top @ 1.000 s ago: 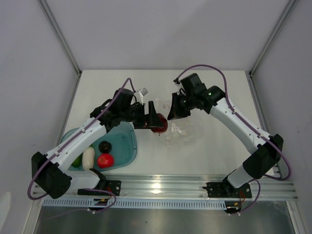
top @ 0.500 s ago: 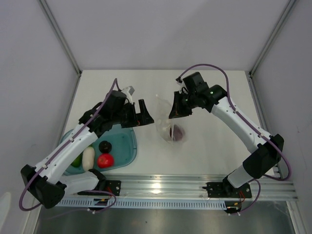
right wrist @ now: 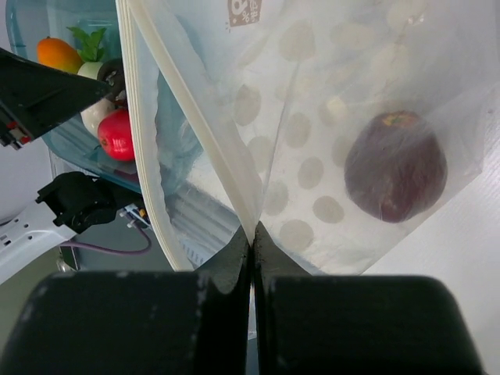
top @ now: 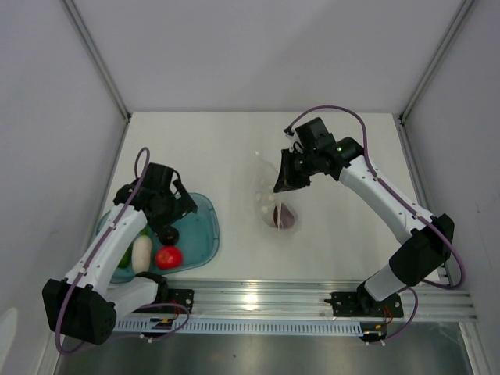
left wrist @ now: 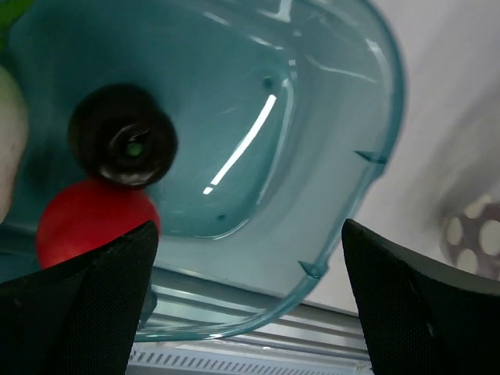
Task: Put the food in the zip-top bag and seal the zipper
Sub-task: Pick up the fake fruit from the bin.
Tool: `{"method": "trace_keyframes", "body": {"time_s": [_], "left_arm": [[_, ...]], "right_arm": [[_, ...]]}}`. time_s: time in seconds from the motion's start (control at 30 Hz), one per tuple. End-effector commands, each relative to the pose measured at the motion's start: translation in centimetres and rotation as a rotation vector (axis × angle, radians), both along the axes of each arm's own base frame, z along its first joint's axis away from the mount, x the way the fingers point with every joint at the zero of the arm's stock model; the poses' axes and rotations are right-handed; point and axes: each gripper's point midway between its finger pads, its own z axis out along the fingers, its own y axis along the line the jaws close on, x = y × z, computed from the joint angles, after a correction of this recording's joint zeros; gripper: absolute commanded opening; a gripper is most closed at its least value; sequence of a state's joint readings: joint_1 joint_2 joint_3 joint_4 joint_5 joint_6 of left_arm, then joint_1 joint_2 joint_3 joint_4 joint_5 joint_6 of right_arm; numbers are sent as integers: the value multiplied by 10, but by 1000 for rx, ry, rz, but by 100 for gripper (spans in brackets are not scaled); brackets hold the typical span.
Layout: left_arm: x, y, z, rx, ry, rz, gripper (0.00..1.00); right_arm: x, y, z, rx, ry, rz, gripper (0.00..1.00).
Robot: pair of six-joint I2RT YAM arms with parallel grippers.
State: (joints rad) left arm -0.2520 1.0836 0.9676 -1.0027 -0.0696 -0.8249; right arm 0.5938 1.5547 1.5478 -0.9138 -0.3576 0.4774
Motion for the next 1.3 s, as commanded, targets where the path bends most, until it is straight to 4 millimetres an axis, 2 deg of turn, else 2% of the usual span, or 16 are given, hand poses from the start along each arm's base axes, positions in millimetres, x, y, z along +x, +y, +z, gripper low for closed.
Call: {"method": "trace_keyframes", "body": {"time_s": [0.0,0.23,0.43,0.77,0.93,1.07,1.27], "left_arm": [[-15,19,-12,16,33,139,99],[-21,43,-33,129,134,265,99],[-20,57,-45,205,197,305,100],[-2,58,-71,173,203,322,99],[-10,53,-89,153,260,313,98],[-14,50,-98,137,271,317,95],[-13,55,-106,170,283,305,83]], "right_arm": [[-4,-3,10,27,-31,24,0],[-6,-6,5,26,-14,29,0],[-7,-12,4,25,-12,19,0],[-9,-18,3,16,-1,17,0],[-10,-21,2,8,5,17,0],[-12,-22,1,8,10,13,0],[-13,-22,2,13,8,7,0]]}}
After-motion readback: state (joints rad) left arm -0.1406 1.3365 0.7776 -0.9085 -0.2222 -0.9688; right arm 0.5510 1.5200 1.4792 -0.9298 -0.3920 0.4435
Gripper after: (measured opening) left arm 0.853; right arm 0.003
